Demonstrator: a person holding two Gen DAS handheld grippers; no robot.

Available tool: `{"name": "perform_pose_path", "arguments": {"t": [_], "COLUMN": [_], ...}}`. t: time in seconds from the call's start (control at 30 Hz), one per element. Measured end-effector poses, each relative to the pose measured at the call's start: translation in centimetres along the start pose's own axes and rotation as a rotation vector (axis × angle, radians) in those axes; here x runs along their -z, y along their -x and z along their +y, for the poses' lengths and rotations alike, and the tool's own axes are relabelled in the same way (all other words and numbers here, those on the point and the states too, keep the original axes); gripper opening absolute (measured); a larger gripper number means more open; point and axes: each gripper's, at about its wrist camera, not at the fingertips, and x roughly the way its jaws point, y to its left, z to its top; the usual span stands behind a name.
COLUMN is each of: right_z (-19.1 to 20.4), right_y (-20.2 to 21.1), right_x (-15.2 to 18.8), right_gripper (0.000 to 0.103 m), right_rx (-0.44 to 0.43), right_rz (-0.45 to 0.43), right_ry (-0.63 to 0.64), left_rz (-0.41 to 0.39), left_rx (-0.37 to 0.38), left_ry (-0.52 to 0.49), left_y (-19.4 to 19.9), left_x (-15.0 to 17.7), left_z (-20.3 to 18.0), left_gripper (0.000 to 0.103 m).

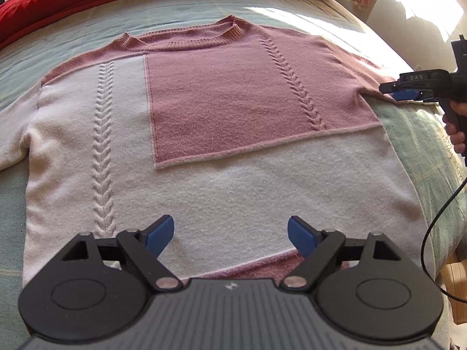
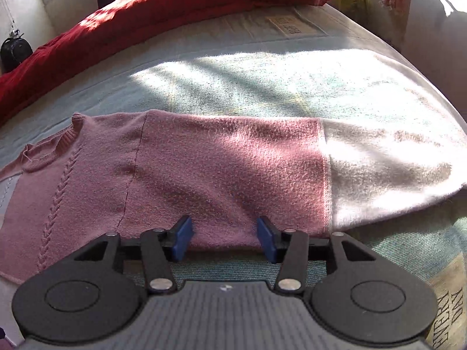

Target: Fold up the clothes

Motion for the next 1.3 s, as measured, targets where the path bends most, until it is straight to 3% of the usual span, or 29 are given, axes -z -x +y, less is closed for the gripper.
{"name": "perform_pose_path", "arguments": {"t": [0.13, 0.23, 0.47, 0.57, 0.7, 0.8, 1.0, 1.03, 1.1, 1.17, 1.3], "right_z": [-0.1, 0.7, 5.5, 7.1, 6.3, 6.8, 11.8, 11.8, 11.7, 11.7, 10.5], "right_y": [1.1, -0.9, -3.5, -6.5, -8.1, -6.5, -7.0, -7.6, -8.6, -9.0, -5.4], "right_x": [-2.6, -4.1, -5.2, -5.7, -6.9, -7.4, -6.9, -7.0, -7.3, -7.8, -8.4], "right_gripper": [0.059, 0.062, 0.062, 0.062, 0.072, 0.072, 0.072, 0.075, 0.096, 0.095, 0.095], "right_rx": [0.011, 0.036, 0.003, 0.083, 0.101, 0.074, 0.068, 0.057, 0.036, 0.018, -0.042], "right_rz": [-0.053, -0.068, -0.076, -0.053, -0.059, -0.063, -0.033, -0.025, -0.008, 0.003, -0.034], "right_ry": [0.007, 0.019, 0.044, 0.074, 0.000, -0.055, 0.102, 0.089, 0.063, 0.044, 0.062], "left_rz": [-0.002, 0.002, -0.002, -0.003, -0.002, -0.014, -0.032, -0.030, -0.017, -0.009, -0.011], "left_rx": [-0.015, -0.019, -0.040, -0.039, -0.031, -0.024, -0.023, -0.019, -0.016, -0.019, -0.009], "left_ry": [0.009, 0.023, 0.014, 0.022, 0.022, 0.031, 0.032, 0.031, 0.025, 0.014, 0.033], "left_y": [-0.3, -0.5, -0.7, -1.1, -1.5, -1.5, -1.1, -1.1, -1.3, -1.4, -1.3], "left_x": [-0.2, -0.3, -0.5, -0.5, -0.5, -0.5, -0.5, -0.4, -0.2, 0.0, 0.0], "left_z": [0.1, 0.1, 0.7, 1.0, 1.3, 1.6, 1.6, 1.7, 1.9, 2.1, 2.5], "left_gripper": [0.085, 0.085, 0.085, 0.085, 0.086, 0.087, 0.087, 0.087, 0.087, 0.088, 0.088]}}
